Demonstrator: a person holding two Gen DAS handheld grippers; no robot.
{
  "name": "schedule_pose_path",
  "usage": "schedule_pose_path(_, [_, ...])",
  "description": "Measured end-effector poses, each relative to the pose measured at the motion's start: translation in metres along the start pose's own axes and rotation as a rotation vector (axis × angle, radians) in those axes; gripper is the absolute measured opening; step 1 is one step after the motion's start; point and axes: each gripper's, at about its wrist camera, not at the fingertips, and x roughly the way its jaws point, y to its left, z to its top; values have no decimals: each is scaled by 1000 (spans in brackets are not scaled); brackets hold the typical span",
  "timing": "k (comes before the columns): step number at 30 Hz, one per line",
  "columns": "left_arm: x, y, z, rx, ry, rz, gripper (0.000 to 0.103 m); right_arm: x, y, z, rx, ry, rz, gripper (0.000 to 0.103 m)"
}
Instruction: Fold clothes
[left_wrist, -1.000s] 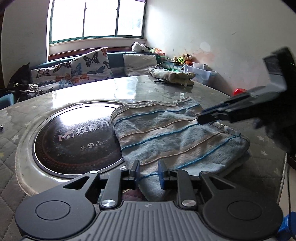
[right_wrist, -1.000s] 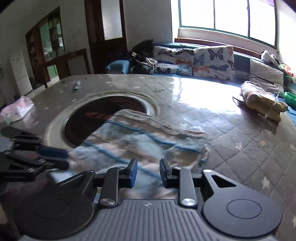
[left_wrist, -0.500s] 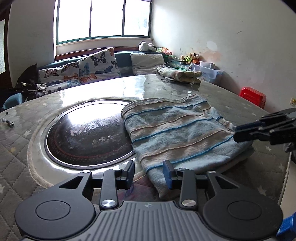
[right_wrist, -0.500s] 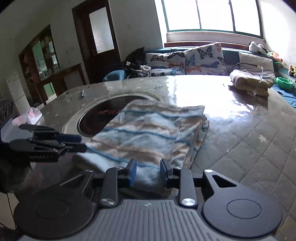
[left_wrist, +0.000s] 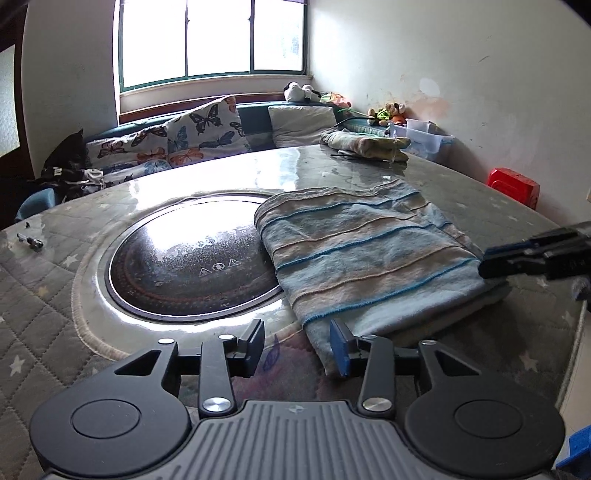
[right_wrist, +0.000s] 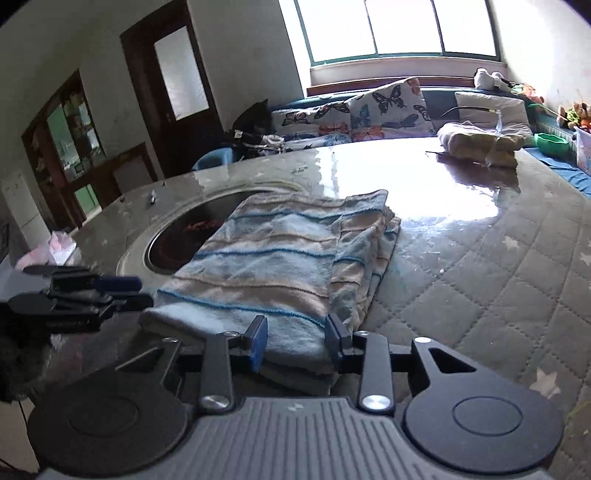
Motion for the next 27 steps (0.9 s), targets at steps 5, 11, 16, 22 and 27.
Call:
schedule_pose_path(5, [-4,0,-5,-19,6,6,46,0,2,-2,5,-4,1,40])
schedule_pose_path(11, [-4,0,0,-55,-4,5,47,1,3,-2,7,-6,-3,41])
schedule_pose_path(16, [1,-10,2,-25,-4,-13,48,2,6,-3,1,-8,-7,46])
schedule_pose_path(22, [5,-10,-5,-8,30,7,49,2,9,-5,-12,-12,-16,49])
schedule_pose_path(27, [-3,-7,-1,-32,18,14,69,-1,15,-5,-31,-31,-24,61])
